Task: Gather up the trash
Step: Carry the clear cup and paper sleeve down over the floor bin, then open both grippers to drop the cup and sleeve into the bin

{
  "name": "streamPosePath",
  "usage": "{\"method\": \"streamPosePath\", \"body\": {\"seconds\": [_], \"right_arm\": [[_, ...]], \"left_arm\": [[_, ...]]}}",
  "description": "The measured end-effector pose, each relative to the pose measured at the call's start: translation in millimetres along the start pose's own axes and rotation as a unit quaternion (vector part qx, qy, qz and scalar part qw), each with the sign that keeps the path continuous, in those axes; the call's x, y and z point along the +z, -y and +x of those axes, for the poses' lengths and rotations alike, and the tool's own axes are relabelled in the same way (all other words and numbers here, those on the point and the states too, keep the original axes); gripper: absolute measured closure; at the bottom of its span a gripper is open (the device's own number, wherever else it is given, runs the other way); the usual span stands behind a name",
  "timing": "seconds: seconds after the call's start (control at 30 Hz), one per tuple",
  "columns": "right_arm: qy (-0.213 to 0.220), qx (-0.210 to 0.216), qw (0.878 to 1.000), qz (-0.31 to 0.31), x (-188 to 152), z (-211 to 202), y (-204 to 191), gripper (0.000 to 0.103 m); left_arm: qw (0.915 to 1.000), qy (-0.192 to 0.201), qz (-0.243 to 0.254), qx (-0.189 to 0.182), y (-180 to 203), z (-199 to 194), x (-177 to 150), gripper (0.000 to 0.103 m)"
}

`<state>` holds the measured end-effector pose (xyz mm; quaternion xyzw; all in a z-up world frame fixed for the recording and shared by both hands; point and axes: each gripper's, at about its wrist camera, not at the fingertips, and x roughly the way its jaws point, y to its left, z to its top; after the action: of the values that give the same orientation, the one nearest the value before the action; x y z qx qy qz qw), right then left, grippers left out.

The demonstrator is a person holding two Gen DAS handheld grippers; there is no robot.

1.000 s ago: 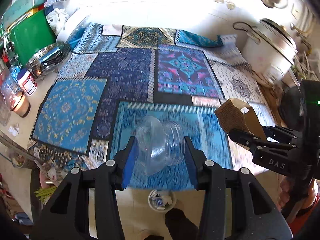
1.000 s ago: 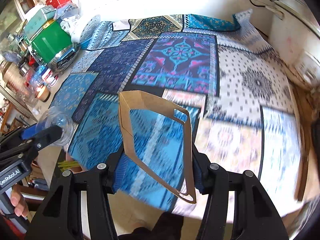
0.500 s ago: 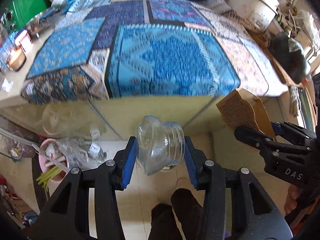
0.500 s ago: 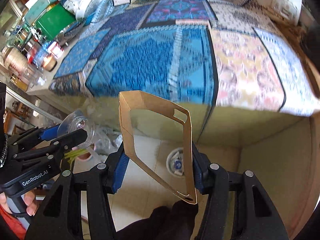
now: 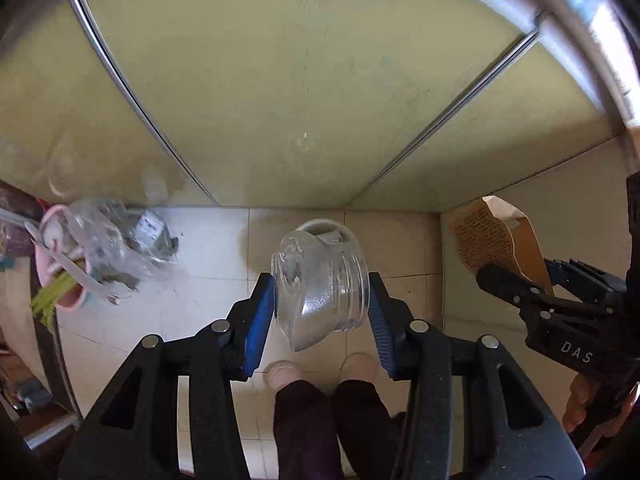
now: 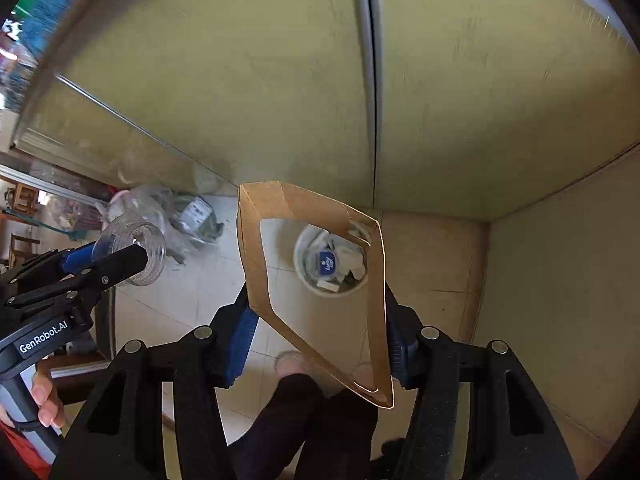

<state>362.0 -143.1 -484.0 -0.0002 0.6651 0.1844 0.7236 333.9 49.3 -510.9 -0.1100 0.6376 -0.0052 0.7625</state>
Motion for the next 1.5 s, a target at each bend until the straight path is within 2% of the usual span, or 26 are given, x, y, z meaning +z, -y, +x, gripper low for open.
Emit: {"method": "streamPosePath", "body": {"seconds": [0.23,0.33,0.47,0.6,0.73,0.87,0.97,1.03,1.2,1.33,1.5], "right_arm": [[-0.031,-0.002,0.999,0.023,-16,150,53,0.050],[-0.042,0.012,0.999,0.033,-22,211,65,0.050],[-0.048,0.022,0.998,0.028,-22,274,69,0.050],[-0.046,0.026,0.999,0.015,-17,315,60,0.049],[-0.048,0.020,0.999,0.000,-16,336,56,0.049],[-0.065,0.044,0.997,-0.002,-16,351,58,0.046],[-0.061,0.043,0.997,-0.009,-18,354,58,0.038],[-0.055,0.038,0.998,-0.020,-18,350,58,0.033],[-0.038,0.032,0.999,-0.020,-19,335,67,0.032],[-0.023,0.039,0.999,0.002,-23,319,76,0.032],[-0.012,0.043,0.999,0.020,-21,284,77,0.032]], "left_arm": [[0.9993,-0.004,-0.034,-0.013,-19,138,-20,0.058],[0.9988,-0.006,-0.046,-0.017,-31,191,-27,0.058],[0.9986,-0.007,-0.052,-0.010,-43,254,-34,0.058],[0.9980,-0.011,-0.061,-0.014,-51,293,-37,0.058],[0.9981,-0.013,-0.057,-0.016,-53,314,-35,0.058],[0.9988,-0.008,-0.045,-0.014,-52,326,-30,0.058],[0.9990,-0.014,-0.042,-0.012,-54,342,-25,0.058],[0.9989,-0.018,-0.040,-0.014,-54,349,-23,0.058],[0.9987,-0.019,-0.035,-0.031,-49,360,-15,0.058],[0.9990,-0.029,-0.021,-0.028,-41,366,-13,0.058],[0.9996,-0.022,-0.016,-0.006,-35,333,-14,0.058]]}}
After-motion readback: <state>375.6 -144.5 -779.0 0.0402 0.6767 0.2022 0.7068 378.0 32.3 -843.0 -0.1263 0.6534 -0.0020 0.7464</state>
